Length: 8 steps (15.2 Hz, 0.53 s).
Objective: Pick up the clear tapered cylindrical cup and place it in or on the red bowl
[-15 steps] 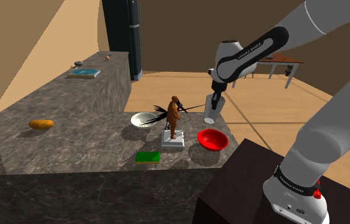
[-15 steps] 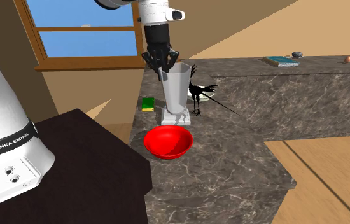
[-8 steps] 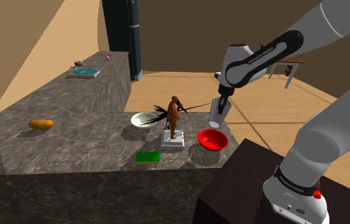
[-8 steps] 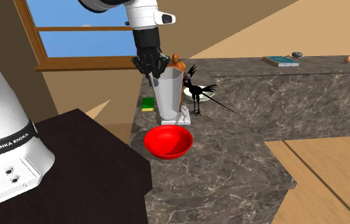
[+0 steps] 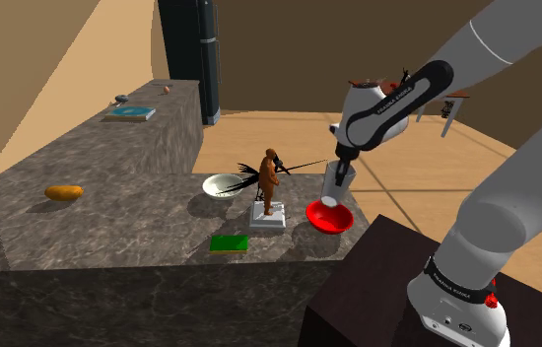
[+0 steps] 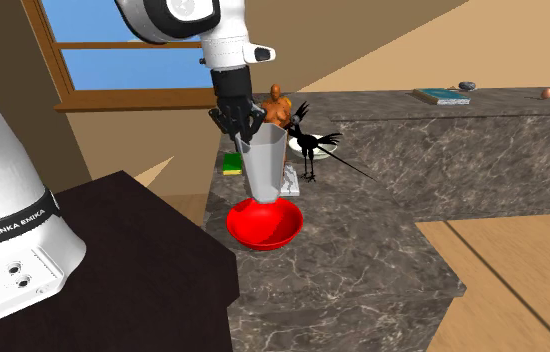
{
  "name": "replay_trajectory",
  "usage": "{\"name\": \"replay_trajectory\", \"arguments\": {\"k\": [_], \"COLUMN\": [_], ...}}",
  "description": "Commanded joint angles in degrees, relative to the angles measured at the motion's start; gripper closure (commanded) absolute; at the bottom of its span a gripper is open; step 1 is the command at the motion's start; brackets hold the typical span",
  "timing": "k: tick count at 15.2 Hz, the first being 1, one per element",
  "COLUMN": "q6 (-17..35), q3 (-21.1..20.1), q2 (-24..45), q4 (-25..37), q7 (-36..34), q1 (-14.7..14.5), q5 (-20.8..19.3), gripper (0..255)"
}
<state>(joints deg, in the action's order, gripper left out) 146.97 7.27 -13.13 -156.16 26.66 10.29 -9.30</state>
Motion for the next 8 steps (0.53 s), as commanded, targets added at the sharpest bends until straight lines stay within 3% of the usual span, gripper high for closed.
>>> {"name": "replay_trajectory", "arguments": {"k": [1, 8], "q6": [2.23, 9.28], "q3": [0.07, 0.20], "q2": [1.72, 7.96], "q4": [-0.44, -1.26], "q7": [-0.15, -0.84], "q1": [0.07, 0.25], "q5": [-0.17, -0.73], "gripper": [255, 255]}}
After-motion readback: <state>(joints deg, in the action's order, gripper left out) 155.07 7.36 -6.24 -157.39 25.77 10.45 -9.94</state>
